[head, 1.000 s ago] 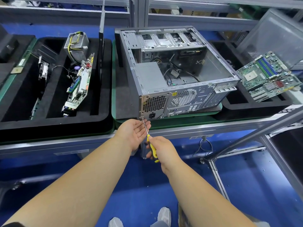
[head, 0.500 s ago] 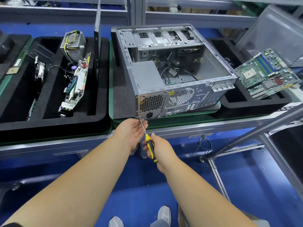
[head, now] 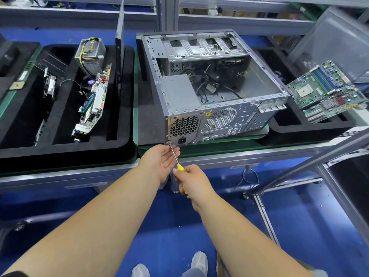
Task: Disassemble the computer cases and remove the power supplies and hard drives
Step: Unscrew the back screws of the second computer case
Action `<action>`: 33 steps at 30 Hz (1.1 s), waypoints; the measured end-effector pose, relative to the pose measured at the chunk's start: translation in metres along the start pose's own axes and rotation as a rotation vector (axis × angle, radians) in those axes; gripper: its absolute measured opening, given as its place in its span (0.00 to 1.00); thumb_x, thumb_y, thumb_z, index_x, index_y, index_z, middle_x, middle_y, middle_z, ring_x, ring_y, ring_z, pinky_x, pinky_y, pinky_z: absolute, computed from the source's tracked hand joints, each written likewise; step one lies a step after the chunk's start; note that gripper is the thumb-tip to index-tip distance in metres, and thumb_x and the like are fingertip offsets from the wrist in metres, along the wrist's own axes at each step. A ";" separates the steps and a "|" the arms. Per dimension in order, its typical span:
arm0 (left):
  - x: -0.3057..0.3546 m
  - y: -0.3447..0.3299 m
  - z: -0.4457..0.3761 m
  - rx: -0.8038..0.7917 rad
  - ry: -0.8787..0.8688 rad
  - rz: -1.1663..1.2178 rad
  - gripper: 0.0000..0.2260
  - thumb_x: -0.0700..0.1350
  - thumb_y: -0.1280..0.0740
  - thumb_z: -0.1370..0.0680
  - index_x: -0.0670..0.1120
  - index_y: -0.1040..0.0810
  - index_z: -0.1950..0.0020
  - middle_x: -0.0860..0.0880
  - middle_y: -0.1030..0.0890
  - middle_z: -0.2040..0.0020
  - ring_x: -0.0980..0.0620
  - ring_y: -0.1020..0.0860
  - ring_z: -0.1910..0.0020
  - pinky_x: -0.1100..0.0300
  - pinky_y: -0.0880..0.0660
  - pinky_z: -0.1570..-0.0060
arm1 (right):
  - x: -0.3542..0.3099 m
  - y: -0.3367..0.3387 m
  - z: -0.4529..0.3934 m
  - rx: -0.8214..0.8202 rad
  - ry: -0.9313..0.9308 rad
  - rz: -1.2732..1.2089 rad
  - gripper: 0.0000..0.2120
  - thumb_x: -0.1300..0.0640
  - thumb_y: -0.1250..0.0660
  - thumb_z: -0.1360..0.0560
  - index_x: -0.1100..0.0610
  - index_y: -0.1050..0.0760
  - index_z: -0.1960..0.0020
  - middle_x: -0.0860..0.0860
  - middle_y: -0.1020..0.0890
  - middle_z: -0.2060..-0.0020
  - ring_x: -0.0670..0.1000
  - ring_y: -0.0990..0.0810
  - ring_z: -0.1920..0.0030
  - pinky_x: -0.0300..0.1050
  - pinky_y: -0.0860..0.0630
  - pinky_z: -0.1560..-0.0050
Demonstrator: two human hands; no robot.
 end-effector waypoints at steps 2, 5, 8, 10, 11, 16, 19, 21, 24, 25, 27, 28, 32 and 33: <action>0.000 0.000 0.000 0.008 -0.002 -0.006 0.10 0.41 0.39 0.18 0.41 0.19 0.52 0.47 0.15 0.61 0.51 0.17 0.54 0.61 0.22 0.58 | 0.002 -0.004 0.001 -0.008 -0.122 -0.090 0.15 0.48 0.40 0.18 0.57 0.23 0.54 0.50 0.22 0.69 0.45 0.29 0.76 0.38 0.32 0.71; 0.000 0.000 0.000 0.014 -0.007 -0.009 0.09 0.41 0.39 0.18 0.41 0.19 0.52 0.47 0.15 0.59 0.52 0.17 0.55 0.61 0.23 0.59 | 0.001 -0.007 0.003 -0.036 -0.218 -0.168 0.19 0.49 0.43 0.16 0.56 0.22 0.60 0.50 0.21 0.69 0.48 0.29 0.74 0.43 0.32 0.65; 0.000 -0.002 0.001 0.009 -0.007 -0.013 0.09 0.42 0.38 0.18 0.41 0.19 0.52 0.46 0.15 0.57 0.52 0.17 0.56 0.61 0.23 0.60 | 0.000 0.001 0.002 -0.008 -0.062 -0.019 0.13 0.47 0.39 0.18 0.54 0.23 0.55 0.47 0.18 0.64 0.46 0.27 0.73 0.41 0.30 0.67; 0.001 -0.002 0.001 0.009 -0.010 -0.018 0.09 0.42 0.38 0.18 0.41 0.19 0.52 0.47 0.15 0.58 0.52 0.17 0.57 0.61 0.24 0.61 | -0.001 0.004 0.002 0.000 0.045 0.005 0.10 0.48 0.36 0.20 0.54 0.26 0.52 0.48 0.19 0.61 0.44 0.25 0.73 0.40 0.29 0.68; 0.001 -0.002 0.001 0.011 -0.013 -0.021 0.09 0.42 0.38 0.18 0.42 0.19 0.52 0.47 0.15 0.58 0.52 0.17 0.57 0.61 0.24 0.61 | -0.002 0.005 0.001 0.005 0.067 -0.005 0.09 0.48 0.34 0.21 0.54 0.28 0.52 0.50 0.19 0.61 0.44 0.24 0.73 0.41 0.28 0.68; 0.001 -0.002 0.000 0.019 -0.017 -0.025 0.08 0.43 0.37 0.18 0.41 0.19 0.51 0.48 0.15 0.59 0.52 0.17 0.57 0.62 0.23 0.63 | -0.004 0.004 -0.005 0.041 0.118 -0.030 0.12 0.54 0.29 0.24 0.53 0.33 0.54 0.50 0.25 0.64 0.47 0.29 0.70 0.45 0.28 0.64; 0.001 -0.004 -0.001 0.016 -0.018 -0.018 0.08 0.42 0.37 0.18 0.41 0.20 0.52 0.46 0.16 0.57 0.52 0.18 0.56 0.62 0.23 0.62 | -0.002 0.003 -0.003 0.029 0.049 0.029 0.10 0.48 0.34 0.21 0.53 0.29 0.53 0.49 0.23 0.63 0.47 0.27 0.68 0.42 0.27 0.64; 0.001 -0.004 -0.001 0.023 -0.014 -0.002 0.08 0.42 0.37 0.18 0.40 0.20 0.52 0.46 0.16 0.56 0.51 0.18 0.56 0.62 0.22 0.63 | -0.001 -0.001 -0.002 -0.008 -0.055 -0.030 0.11 0.48 0.40 0.19 0.53 0.26 0.55 0.48 0.22 0.63 0.46 0.27 0.69 0.39 0.30 0.67; 0.001 -0.004 -0.001 0.028 -0.016 0.005 0.08 0.42 0.37 0.18 0.40 0.20 0.52 0.46 0.16 0.55 0.51 0.18 0.56 0.62 0.22 0.63 | 0.000 -0.004 0.001 -0.024 -0.151 -0.053 0.14 0.50 0.42 0.18 0.54 0.24 0.57 0.49 0.21 0.63 0.47 0.28 0.68 0.41 0.32 0.66; 0.001 -0.004 -0.001 0.028 -0.016 0.004 0.08 0.42 0.37 0.18 0.40 0.20 0.51 0.46 0.16 0.55 0.51 0.18 0.56 0.62 0.22 0.63 | 0.000 -0.002 0.000 -0.014 -0.106 0.001 0.13 0.49 0.42 0.18 0.54 0.23 0.55 0.49 0.21 0.62 0.48 0.28 0.66 0.42 0.32 0.65; 0.001 -0.004 -0.001 0.027 -0.016 -0.002 0.08 0.42 0.37 0.18 0.40 0.20 0.51 0.46 0.16 0.55 0.51 0.18 0.56 0.62 0.22 0.63 | -0.002 0.000 0.001 0.005 0.018 0.078 0.11 0.48 0.39 0.19 0.55 0.25 0.52 0.50 0.20 0.59 0.48 0.29 0.64 0.41 0.32 0.67; 0.001 -0.004 -0.002 0.027 -0.016 -0.007 0.08 0.42 0.37 0.18 0.40 0.20 0.51 0.46 0.16 0.54 0.51 0.18 0.56 0.62 0.22 0.63 | -0.002 0.004 0.001 0.023 0.059 0.089 0.09 0.48 0.37 0.20 0.54 0.27 0.52 0.50 0.21 0.60 0.48 0.29 0.65 0.40 0.32 0.69; 0.000 -0.004 -0.003 0.014 -0.024 -0.028 0.08 0.42 0.37 0.18 0.41 0.20 0.50 0.46 0.16 0.53 0.52 0.18 0.54 0.62 0.24 0.61 | -0.003 0.010 -0.003 0.065 0.124 0.045 0.10 0.53 0.30 0.22 0.53 0.31 0.55 0.48 0.26 0.65 0.47 0.31 0.69 0.36 0.34 0.74; 0.000 -0.004 -0.003 0.012 -0.026 -0.028 0.08 0.42 0.37 0.18 0.41 0.20 0.50 0.47 0.16 0.53 0.52 0.18 0.54 0.62 0.24 0.61 | -0.004 0.010 -0.004 0.065 0.127 0.025 0.10 0.54 0.29 0.23 0.53 0.31 0.54 0.49 0.25 0.65 0.47 0.30 0.69 0.38 0.32 0.72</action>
Point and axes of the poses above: each hand's wrist, its own z-axis away from the middle knuckle, its own y-axis out of the back of the hand, x = y × z, the point moved 7 cm from there along -z, towards the middle knuckle
